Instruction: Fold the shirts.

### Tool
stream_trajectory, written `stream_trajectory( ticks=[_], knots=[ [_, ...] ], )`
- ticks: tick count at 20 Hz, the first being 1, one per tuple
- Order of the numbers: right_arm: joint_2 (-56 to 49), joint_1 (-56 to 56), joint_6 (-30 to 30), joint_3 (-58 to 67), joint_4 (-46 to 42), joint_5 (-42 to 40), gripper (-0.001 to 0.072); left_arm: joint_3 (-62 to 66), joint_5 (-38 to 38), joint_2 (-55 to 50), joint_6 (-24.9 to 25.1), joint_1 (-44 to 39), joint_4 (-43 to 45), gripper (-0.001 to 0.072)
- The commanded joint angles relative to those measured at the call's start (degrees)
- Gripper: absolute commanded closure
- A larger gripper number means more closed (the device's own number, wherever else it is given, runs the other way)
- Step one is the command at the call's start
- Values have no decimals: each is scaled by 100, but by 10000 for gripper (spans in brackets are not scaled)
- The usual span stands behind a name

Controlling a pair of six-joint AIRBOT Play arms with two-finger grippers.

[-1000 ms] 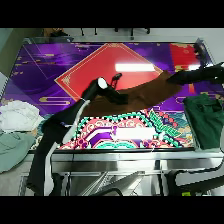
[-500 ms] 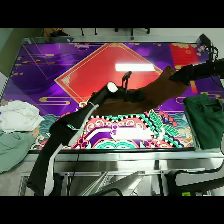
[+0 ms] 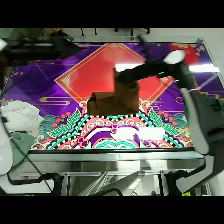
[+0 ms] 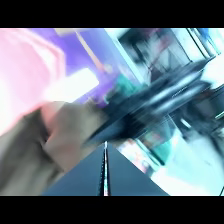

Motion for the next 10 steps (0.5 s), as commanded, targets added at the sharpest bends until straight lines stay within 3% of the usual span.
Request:
stream_trajectory(
  ticks=[1,2,3,5,10],
  knots=[
    [-1014,1921,-575,4,164,-2439,605,-918,-280,1209,595,914,-42,693],
    [-1292,2345,-986,7,151,-3086,323,-1248,-247,1414,704,990,-46,693],
    [-1403,2557,-1139,7,149,-3340,221,-1613,-155,1600,817,1043,-46,693],
    [-1279,2533,-1115,4,-286,-3281,292,-2181,-37,1843,1010,1123,-42,693],
    [-391,1086,629,4,-2262,-1773,270,-2778,-24,2046,1137,1309,-92,693]
  ],
)
